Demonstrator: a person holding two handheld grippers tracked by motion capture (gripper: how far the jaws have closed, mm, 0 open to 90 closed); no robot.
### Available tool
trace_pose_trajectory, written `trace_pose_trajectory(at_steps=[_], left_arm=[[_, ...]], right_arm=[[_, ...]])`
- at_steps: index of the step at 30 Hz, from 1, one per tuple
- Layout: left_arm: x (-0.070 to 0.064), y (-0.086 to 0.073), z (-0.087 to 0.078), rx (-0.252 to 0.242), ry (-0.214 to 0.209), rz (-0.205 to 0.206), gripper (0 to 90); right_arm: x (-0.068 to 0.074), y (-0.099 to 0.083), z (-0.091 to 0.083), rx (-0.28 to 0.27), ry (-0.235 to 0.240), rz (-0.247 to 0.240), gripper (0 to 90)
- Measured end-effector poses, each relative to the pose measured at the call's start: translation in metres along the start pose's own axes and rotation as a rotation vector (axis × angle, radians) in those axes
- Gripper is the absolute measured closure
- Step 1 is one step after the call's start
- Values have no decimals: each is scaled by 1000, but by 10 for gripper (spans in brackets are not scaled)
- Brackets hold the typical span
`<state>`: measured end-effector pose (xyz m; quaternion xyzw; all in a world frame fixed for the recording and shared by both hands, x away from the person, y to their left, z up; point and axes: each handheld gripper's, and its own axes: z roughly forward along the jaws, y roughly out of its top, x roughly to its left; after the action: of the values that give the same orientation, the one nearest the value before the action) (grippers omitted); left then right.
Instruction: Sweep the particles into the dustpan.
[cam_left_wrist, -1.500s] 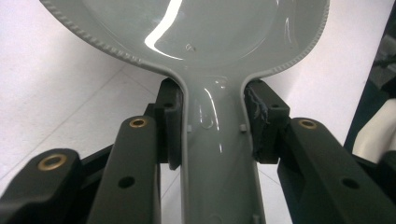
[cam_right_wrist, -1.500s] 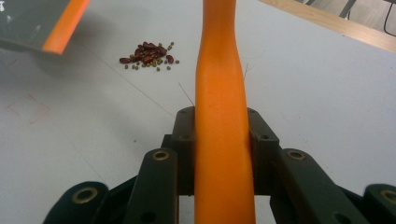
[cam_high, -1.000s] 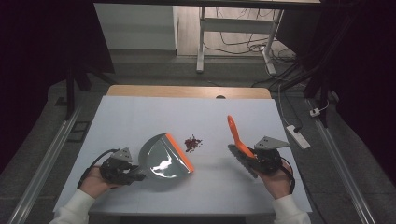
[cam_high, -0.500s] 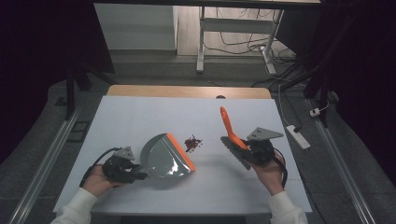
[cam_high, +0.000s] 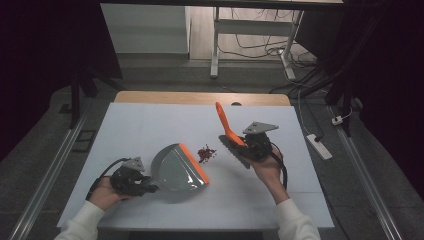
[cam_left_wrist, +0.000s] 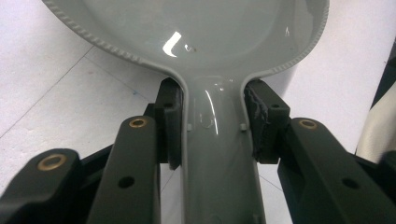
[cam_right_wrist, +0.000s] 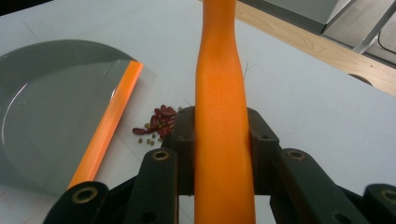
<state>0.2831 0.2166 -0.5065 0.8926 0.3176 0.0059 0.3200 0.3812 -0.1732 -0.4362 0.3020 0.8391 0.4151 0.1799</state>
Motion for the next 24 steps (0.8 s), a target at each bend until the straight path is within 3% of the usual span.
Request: trace_pose_trajectory(at_steps=[24], left_arm=[[2, 2, 7, 8, -7, -2, 610]], right_arm=[[-6, 13, 74, 117, -7, -39, 695]])
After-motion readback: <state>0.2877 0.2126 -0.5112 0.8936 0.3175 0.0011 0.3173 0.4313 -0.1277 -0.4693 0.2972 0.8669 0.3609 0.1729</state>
